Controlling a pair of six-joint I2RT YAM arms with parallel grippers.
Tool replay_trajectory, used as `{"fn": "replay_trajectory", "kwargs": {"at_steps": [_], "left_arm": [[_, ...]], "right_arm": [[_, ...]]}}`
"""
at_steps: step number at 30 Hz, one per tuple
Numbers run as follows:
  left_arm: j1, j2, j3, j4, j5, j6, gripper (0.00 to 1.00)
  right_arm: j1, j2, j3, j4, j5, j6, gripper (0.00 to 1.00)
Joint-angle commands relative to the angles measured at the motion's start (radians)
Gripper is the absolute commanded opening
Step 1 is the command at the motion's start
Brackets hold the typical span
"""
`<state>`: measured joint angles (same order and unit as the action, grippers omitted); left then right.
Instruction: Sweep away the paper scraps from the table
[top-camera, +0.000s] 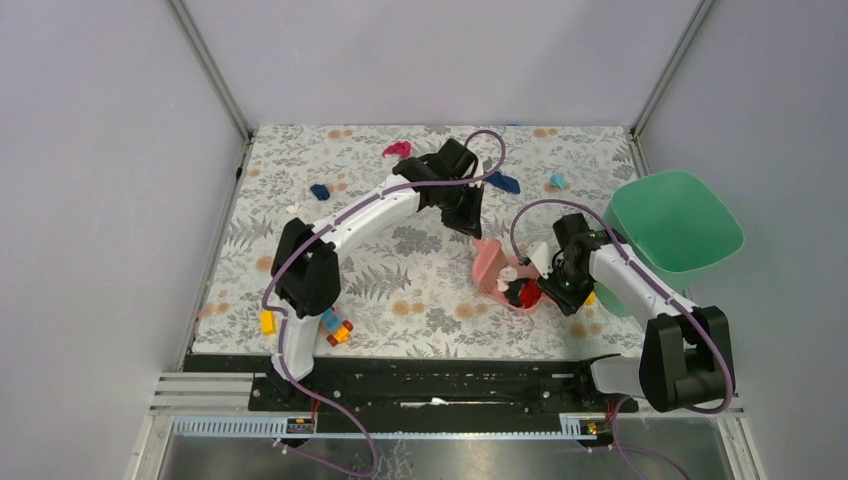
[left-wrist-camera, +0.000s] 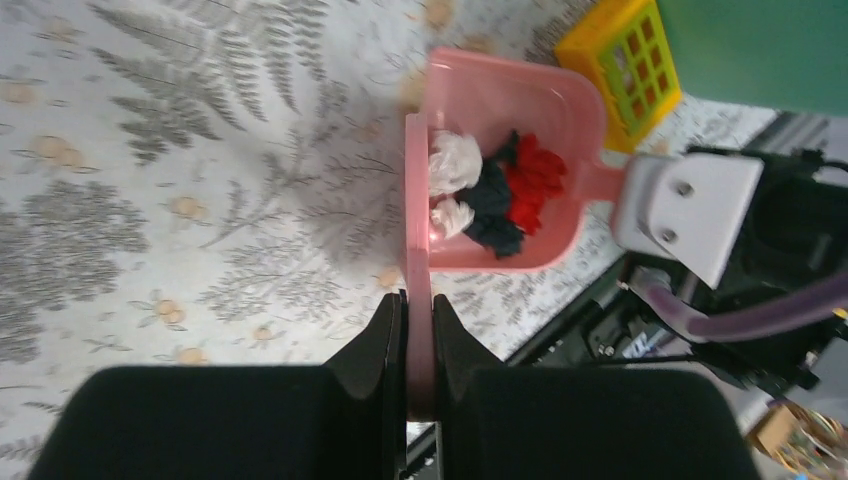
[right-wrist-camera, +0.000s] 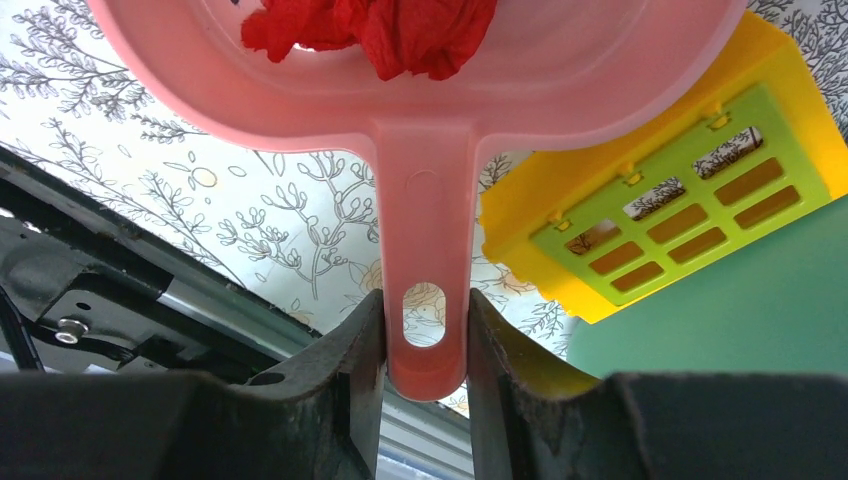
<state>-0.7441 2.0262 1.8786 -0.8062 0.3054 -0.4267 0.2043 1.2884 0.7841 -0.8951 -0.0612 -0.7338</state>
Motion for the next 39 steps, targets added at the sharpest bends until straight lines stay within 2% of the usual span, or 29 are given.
{"fn": "replay_trajectory", "kwargs": {"at_steps": [1,7,11,16,20,25,30,33,36,39], "left_arm": [[-0.024,-0.010,-0.038,0.070,0.112,-0.054,0.00],[-0.028,-0.044,-0.056,0.119,0.103,-0.091,0.00],[-0.028,-0.080,-0.048,0.127,0.030,-0.092,0.00],[-0.028,-0.115,0.013,0.037,-0.112,-0.040,0.00],[-0.028,-0.139,0.046,-0.028,-0.160,-0.003,0.00],[-0.027,-0.205,0.039,-0.046,-0.214,0.005,0.00],[-0.026,-0.282,0.033,-0.064,-0.336,0.031,0.00],[-0.015,-0.345,-0.029,-0.064,-0.427,0.047,0.00],[0.020,-0.437,-0.183,-0.011,-0.474,0.048,0.00],[0.099,-0.549,-0.379,0.100,-0.395,0.029,0.00]], "right_arm": [[-0.004,0.034,0.044,0.050,-0.041,0.031,0.00],[-0.004,0.022,0.032,0.075,-0.093,0.037,0.00],[-0.004,-0.018,-0.001,0.112,-0.096,0.033,0.00],[-0.003,-0.059,-0.030,0.156,-0.108,0.035,0.00],[-0.004,-0.081,-0.042,0.181,-0.153,0.047,0.00],[-0.005,-0.102,-0.042,0.215,-0.177,0.059,0.00],[-0.004,-0.113,-0.027,0.219,-0.183,0.072,0.00],[-0.004,-0.134,-0.027,0.226,-0.183,0.081,0.00],[-0.003,-0.138,0.001,0.197,-0.183,0.086,0.00],[-0.003,-0.149,0.014,0.191,-0.207,0.100,0.00]]}}
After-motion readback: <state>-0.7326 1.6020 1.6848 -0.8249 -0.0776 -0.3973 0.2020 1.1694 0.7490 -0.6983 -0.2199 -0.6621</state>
